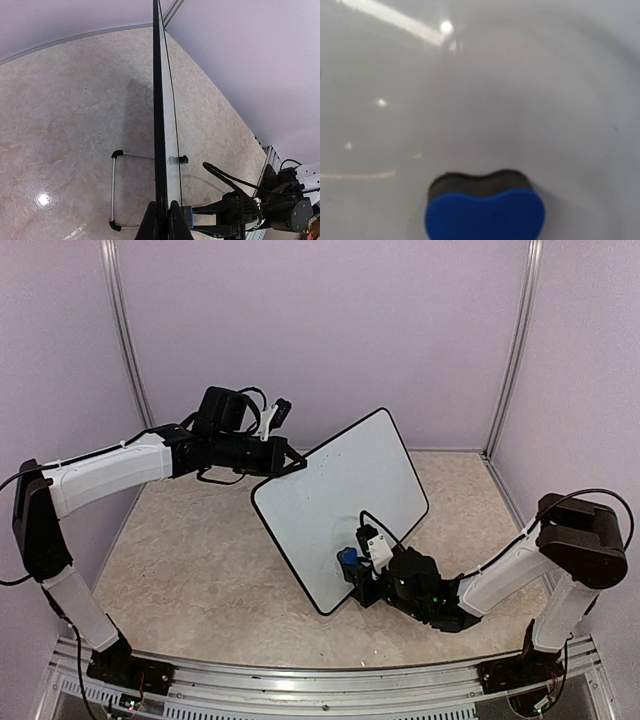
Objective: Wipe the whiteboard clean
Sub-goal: Erase the whiteboard at the center of the board.
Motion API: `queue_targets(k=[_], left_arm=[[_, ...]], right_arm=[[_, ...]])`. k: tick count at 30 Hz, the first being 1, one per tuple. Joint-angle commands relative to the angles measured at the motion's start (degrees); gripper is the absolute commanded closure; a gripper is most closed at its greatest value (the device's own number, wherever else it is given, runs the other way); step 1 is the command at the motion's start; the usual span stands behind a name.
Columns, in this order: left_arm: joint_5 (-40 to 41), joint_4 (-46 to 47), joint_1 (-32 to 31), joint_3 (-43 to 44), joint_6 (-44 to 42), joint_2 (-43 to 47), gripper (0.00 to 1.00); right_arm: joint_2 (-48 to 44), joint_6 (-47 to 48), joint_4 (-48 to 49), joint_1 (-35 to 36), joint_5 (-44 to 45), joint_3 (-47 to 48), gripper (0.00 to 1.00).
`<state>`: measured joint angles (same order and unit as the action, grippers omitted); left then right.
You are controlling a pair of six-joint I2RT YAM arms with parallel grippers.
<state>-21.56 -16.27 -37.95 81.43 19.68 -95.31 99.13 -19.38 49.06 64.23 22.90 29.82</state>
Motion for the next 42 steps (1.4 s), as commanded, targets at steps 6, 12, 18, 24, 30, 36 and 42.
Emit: queue_targets(k=[6,12,18,24,30,36,42], left_arm=[[-3.8,-1.0,-3.1,-0.7,-4.4,-1.0,1.0],[-3.5,-1.0,-3.2,-0.7,-4.6,-0.9,1.0],[-3.4,-1.2,-3.2,-0.7,-4.6,-0.7,1.0],[-3.5,-1.1,-3.2,-0.6,-4.7,-0.6,1.0],[-3.6,-1.0,-3.1,-0.7,-4.6,-0.7,1.0],[-3.6,-1.0,-3.1,-0.7,-4.6,-0.8,1.0],[-3.7,-1.0,-3.1,-0.6,-4.5,-0.8,1.0]], right_arm=[[-7.6,8.4,-14.6,-0.6,3.2,7.1,0.77],[-8.3,13.5,-16.5,-2.9,3.4,14.2,0.77],[-2.2,10.6,-16.8,-3.4,0.6,16.5,0.77],[1.5,3.5,-15.8,-3.1,-2.3,11.4,0.77],[0.8,-0.2,-15.9,-1.8,-1.7,5.7,0.77],[-2.2,-3.0,-16.9,-1.6,-0.1,0.2,0.77],[-4.8,-5.2,-18.1,-1.5,1.6,-3.5,0.77]])
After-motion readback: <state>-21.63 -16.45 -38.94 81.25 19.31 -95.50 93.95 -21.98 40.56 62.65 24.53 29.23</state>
